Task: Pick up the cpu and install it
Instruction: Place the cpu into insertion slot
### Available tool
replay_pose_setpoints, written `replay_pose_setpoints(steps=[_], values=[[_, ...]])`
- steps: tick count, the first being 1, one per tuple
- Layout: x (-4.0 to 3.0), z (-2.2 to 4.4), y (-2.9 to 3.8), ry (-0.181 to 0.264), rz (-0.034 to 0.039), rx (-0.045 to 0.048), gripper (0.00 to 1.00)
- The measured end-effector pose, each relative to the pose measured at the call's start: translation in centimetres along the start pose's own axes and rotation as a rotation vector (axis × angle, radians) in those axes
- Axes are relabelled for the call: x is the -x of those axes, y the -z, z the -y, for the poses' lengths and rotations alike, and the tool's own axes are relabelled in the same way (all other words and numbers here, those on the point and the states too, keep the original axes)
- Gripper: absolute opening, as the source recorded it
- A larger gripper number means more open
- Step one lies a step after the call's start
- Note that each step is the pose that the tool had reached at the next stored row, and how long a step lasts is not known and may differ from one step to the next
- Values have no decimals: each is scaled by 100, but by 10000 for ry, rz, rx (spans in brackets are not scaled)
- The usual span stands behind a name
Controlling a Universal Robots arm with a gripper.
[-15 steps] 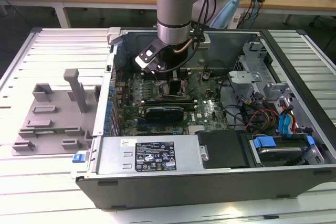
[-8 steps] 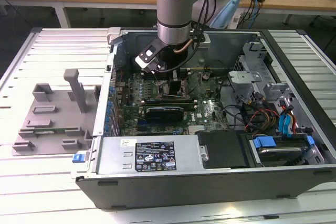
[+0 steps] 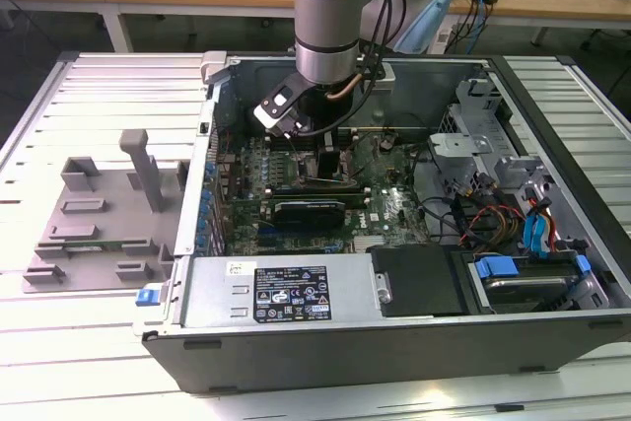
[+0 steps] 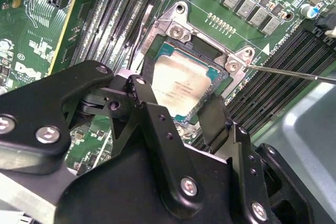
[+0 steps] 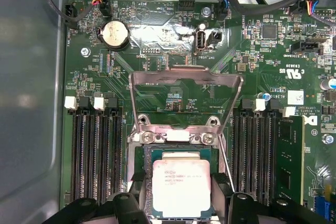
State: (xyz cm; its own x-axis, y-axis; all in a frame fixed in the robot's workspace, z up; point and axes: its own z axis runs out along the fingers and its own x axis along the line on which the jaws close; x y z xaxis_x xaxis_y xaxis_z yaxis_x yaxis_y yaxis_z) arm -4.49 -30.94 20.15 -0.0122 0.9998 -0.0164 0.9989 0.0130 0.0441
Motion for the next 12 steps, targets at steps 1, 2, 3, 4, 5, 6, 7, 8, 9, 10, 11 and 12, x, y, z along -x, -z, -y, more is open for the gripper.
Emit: replay_pose_setpoints(steps=[1,2,3,4,5,6,7,8,9,10,11,12], values=[[1,0,1,0,-38,3,61],[-1,0,0,-4,-86,11,61],[-2,0,0,-6,-105,13,61],[-1,0,0,-5,-111,13,61],[-1,0,1,-5,-111,14,61],[-1,0,2,-7,-112,13,61],[-1,0,3,-18,-110,12,61],[-1,0,5,-45,-108,11,61],[0,0,9,-74,-105,10,61],[0,0,15,-94,-103,10,61],[-1,-1,27,-156,-104,11,61],[0,-2,42,-208,-100,9,61]])
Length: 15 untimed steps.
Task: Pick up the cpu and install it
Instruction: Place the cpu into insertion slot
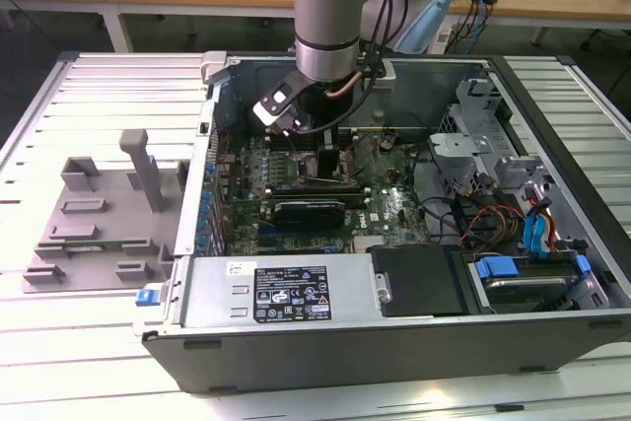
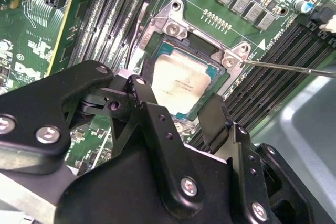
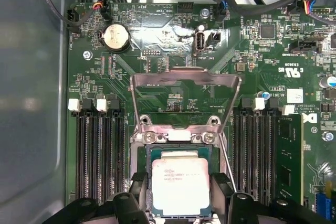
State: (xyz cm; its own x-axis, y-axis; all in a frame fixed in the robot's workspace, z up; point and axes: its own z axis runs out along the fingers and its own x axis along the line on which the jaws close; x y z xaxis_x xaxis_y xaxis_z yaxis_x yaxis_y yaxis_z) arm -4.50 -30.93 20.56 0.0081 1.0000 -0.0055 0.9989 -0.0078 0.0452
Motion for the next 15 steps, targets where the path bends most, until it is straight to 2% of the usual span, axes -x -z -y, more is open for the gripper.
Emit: replay_pose_setpoints(steps=[2,5,6,7,8,9,11,14,15], values=[[0,-2,36,-38,1,1,61],[0,-2,37,-38,0,1,59],[0,-2,38,-38,0,1,53],[0,-2,38,-39,0,1,40],[0,-2,38,-38,0,1,34],[0,-2,39,-39,0,1,22],[0,-2,39,-39,0,1,11],[0,-2,40,-38,0,1,11],[1,-2,40,-179,10,-2,11]])
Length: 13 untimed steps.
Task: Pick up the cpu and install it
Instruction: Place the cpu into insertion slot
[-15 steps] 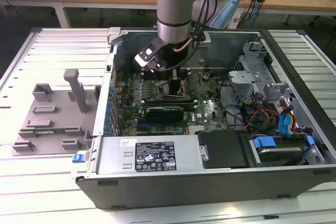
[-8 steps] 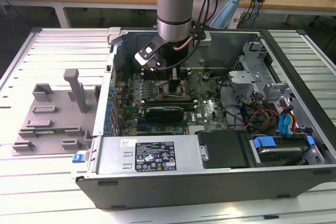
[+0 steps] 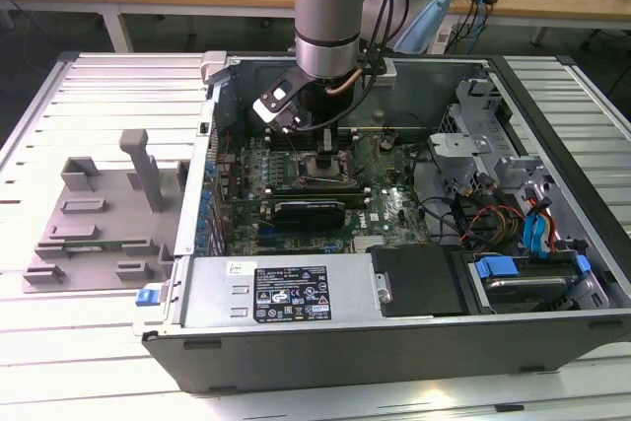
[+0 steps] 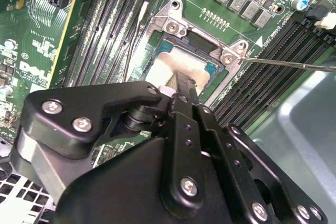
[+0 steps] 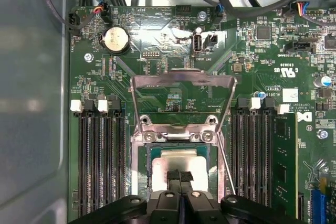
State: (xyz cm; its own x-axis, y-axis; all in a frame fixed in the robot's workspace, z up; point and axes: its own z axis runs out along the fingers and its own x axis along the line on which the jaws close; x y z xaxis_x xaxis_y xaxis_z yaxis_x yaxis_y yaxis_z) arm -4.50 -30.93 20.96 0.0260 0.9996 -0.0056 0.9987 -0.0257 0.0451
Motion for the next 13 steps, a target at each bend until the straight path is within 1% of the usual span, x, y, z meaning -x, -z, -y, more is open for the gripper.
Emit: replay_pose_setpoints(steps=[1,2,10,13], values=[[0,0,-6,-103,2,2,11],[-1,0,-12,-98,1,2,11],[0,2,-44,68,13,1,11],[-1,2,-54,-126,19,2,11]])
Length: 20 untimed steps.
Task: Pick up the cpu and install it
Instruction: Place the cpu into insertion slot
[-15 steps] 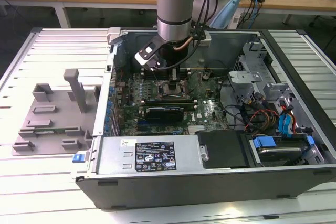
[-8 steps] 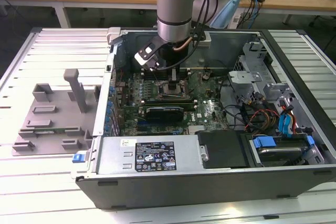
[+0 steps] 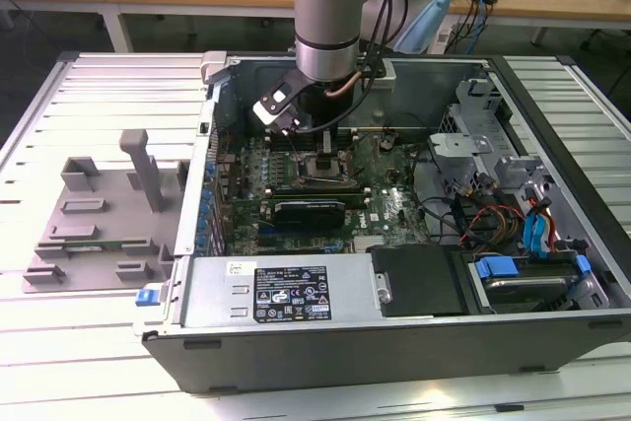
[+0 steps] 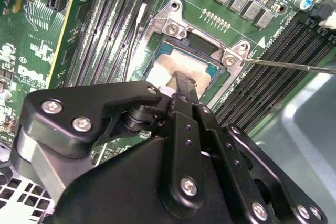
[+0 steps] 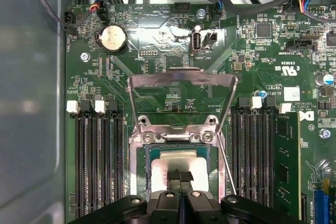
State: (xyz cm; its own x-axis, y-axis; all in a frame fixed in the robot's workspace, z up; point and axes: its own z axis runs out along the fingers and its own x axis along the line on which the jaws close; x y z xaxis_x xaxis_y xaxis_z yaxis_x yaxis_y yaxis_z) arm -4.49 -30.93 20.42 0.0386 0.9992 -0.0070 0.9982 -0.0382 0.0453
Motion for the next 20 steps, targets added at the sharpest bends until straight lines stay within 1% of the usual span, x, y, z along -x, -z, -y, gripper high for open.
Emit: replay_pose_setpoints(steps=[2,3,4,5,6,7,8,10,12,13,14,20], values=[[0,0,-1,-356,16,-3,11],[0,0,-1,-374,17,-3,11],[0,0,-1,-567,24,-4,11],[0,0,-2,-905,38,-5,11],[0,0,-1,-1066,47,-7,11],[0,0,2,-1067,48,-7,11],[-2,-2,25,-1068,36,0,11],[0,-3,62,-1067,44,-6,11],[0,-3,64,-1067,46,-7,11],[9,-3,66,-1066,51,-9,11],[33,-4,64,-1067,47,-7,11],[38,-4,64,-1067,47,-7,11]])
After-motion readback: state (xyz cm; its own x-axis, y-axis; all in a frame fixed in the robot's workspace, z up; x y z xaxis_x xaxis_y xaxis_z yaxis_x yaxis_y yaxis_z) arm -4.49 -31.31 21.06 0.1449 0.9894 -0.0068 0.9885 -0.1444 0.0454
